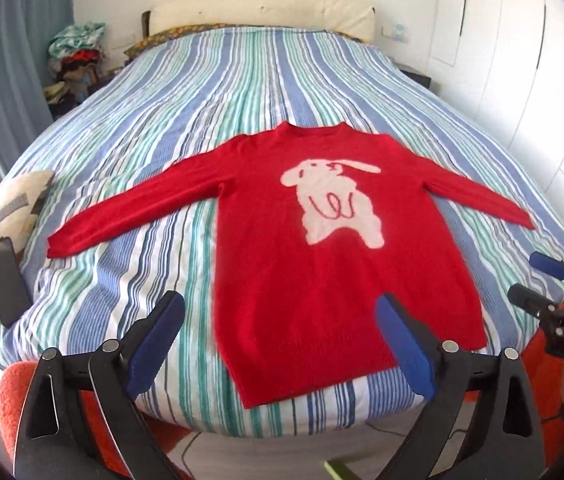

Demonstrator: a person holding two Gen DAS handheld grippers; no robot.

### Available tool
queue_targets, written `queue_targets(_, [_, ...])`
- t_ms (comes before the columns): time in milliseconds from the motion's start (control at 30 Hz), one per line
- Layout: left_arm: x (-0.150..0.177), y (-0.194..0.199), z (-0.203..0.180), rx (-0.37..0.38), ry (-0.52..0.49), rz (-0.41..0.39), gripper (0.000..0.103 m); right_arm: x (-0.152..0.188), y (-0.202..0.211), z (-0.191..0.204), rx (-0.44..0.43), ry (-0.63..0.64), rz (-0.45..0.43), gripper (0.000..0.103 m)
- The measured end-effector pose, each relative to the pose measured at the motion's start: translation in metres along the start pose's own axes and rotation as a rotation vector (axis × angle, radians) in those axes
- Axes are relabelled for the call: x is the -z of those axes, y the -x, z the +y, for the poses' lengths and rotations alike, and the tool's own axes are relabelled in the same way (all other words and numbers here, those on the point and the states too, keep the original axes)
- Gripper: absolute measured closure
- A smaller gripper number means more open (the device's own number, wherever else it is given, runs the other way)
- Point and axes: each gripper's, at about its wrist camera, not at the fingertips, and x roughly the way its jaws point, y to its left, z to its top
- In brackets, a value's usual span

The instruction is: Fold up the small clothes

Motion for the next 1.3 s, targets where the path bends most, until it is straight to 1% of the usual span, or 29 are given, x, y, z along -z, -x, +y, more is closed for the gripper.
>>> queue_targets(67, [0.001, -0.004, 0.001, -0.011, 0.015, 0.018, 0.005, 0.003, 0.002, 0.008, 0.028, 0.054, -0.014, 0.019])
queue_targets(133, [0.006, -0.015, 0.003, -0.013, 0.022, 0.05, 0.005, 0.013, 0.003, 0.017, 0.045, 0.067, -0.017, 0.017])
queue_targets(200, [0.013, -0.032, 0.005, -0.013, 0.024, 0.078, 0.005, 0.022, -0.001, 0.013, 0.053, 0.039, 0.014, 0.017])
queue_targets(267, [0.017, -0.053, 0.006, -0.011, 0.021, 0.107, 0.005, 0.024, -0.008, 0.004, 0.038, -0.013, 0.046, 0.017])
queue_targets(367, [0.02, -0.09, 0.004, -0.004, 0.007, 0.14, 0.005, 0.015, -0.021, -0.006, 0.032, -0.057, 0.061, 0.017])
queue_targets(400, [0.023, -0.102, 0.003, -0.008, -0.007, 0.141, 0.005, 0.01, -0.027, -0.007, 0.04, -0.059, 0.065, 0.017])
queue_targets(433, [0.026, -0.114, 0.001, -0.03, -0.02, 0.145, 0.005, 0.005, -0.035, -0.008, 0.048, -0.059, 0.07, 0.017])
queue_targets(500, [0.038, -0.138, -0.001, -0.084, -0.042, 0.185, 0.005, -0.001, -0.057, -0.012, 0.062, -0.076, 0.091, 0.017])
queue_targets(533, [0.045, -0.149, -0.001, -0.086, -0.047, 0.217, 0.005, -0.002, -0.07, -0.014, 0.062, -0.091, 0.106, 0.017])
queue_targets(567, [0.051, -0.153, 0.0, -0.082, -0.048, 0.21, 0.003, 0.001, -0.084, -0.015, 0.065, -0.1, 0.124, 0.017])
queue_targets(600, [0.053, -0.151, 0.001, -0.09, -0.047, 0.176, 0.001, 0.005, -0.098, -0.017, 0.085, -0.098, 0.144, 0.017])
queue_targets(633, [0.054, -0.15, 0.001, -0.096, -0.045, 0.166, 0.0, 0.012, -0.111, -0.017, 0.118, -0.082, 0.172, 0.017])
queue_targets(667, [0.054, -0.15, 0.002, -0.095, -0.044, 0.176, 0.0, 0.021, -0.124, -0.019, 0.143, -0.069, 0.212, 0.016])
queue_targets(700, [0.054, -0.15, 0.002, -0.094, -0.038, 0.182, 0.0, 0.031, -0.135, -0.022, 0.14, -0.074, 0.246, 0.015])
queue_targets(767, [0.055, -0.15, 0.006, -0.084, -0.017, 0.187, 0.0, 0.042, -0.133, -0.027, 0.126, -0.099, 0.191, 0.009])
queue_targets(867, [0.057, -0.151, 0.009, -0.075, -0.002, 0.194, 0.0, 0.044, -0.134, -0.028, 0.132, -0.096, 0.196, 0.007])
queue_targets(1067, [0.055, -0.155, 0.01, -0.061, 0.016, 0.226, 0.0, 0.048, -0.134, -0.03, 0.134, -0.138, 0.205, 0.001])
queue_targets(1167, [0.054, -0.157, 0.014, -0.041, 0.019, 0.236, 0.0, 0.053, -0.135, -0.031, 0.125, -0.134, 0.181, 0.001])
queue_targets(1300, [0.054, -0.156, 0.015, -0.032, 0.015, 0.228, 0.0, 0.049, -0.137, -0.033, 0.115, -0.137, 0.205, 0.0])
